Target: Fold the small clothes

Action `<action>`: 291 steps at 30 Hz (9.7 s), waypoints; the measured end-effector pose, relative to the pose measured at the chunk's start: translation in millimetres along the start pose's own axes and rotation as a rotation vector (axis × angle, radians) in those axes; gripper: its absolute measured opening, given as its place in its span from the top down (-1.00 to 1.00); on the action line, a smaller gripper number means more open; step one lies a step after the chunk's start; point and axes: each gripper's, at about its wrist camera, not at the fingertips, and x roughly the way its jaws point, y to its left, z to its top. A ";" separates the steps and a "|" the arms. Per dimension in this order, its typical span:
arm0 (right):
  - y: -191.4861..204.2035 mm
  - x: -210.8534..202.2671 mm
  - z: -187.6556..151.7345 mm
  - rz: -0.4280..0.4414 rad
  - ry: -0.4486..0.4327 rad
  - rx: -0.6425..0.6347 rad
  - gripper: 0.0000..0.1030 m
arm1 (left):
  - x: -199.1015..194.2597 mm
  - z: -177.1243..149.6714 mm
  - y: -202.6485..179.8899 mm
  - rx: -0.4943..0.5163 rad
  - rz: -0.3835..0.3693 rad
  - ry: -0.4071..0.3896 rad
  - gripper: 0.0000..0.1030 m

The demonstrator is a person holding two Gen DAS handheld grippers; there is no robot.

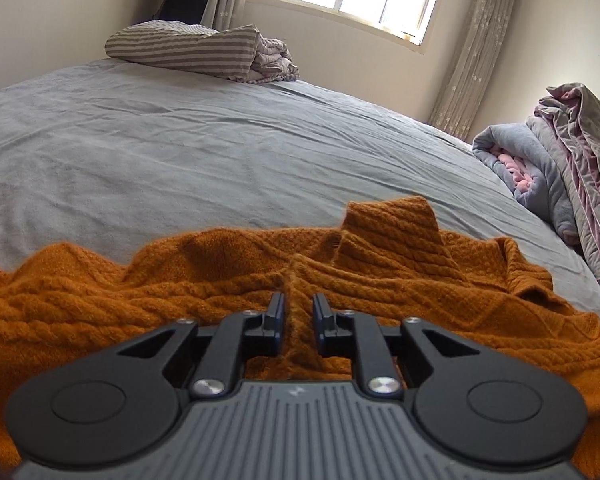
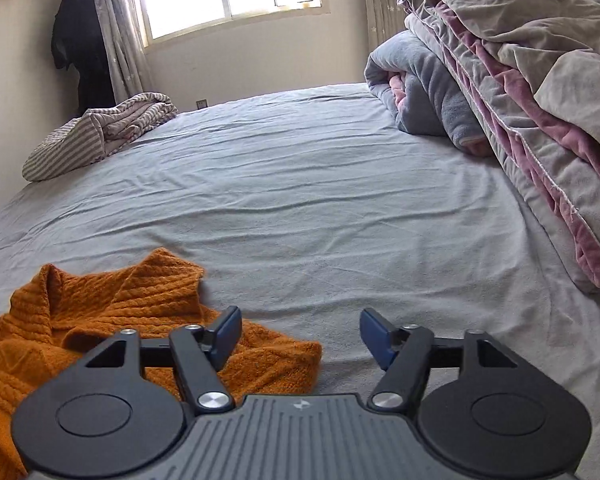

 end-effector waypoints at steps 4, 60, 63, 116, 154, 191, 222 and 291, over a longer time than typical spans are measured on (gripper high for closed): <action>13.9 -18.1 -3.9 0.057 -0.001 -0.012 -0.49 | 3.0 -4.7 3.4 0.065 0.100 0.082 1.00; 138.0 -107.5 -33.7 0.127 -0.022 -0.357 -0.99 | -147.3 60.8 157.4 -0.325 0.217 -0.405 0.85; 137.3 -105.2 -32.9 0.133 -0.024 -0.340 -0.99 | -150.8 76.3 115.6 -0.279 0.129 -0.429 0.85; 64.7 -15.2 -41.7 0.242 0.128 0.103 0.82 | -67.7 21.5 -5.9 0.223 0.019 0.000 -0.71; 66.9 -15.5 -65.9 -0.007 0.076 -0.183 -0.29 | -27.9 -23.2 -30.1 0.350 0.109 0.042 -0.35; 2.9 -230.5 -209.2 0.108 0.197 0.048 -0.89 | -241.9 -147.4 87.5 -0.017 -0.158 0.337 -0.56; 24.5 -253.9 -188.6 0.264 0.128 0.083 0.72 | -264.7 -121.3 57.2 -0.028 -0.286 0.285 0.82; 89.9 -5.5 -8.6 0.095 0.034 -0.120 -0.24 | 0.4 38.7 -64.6 0.305 -0.056 0.033 -0.66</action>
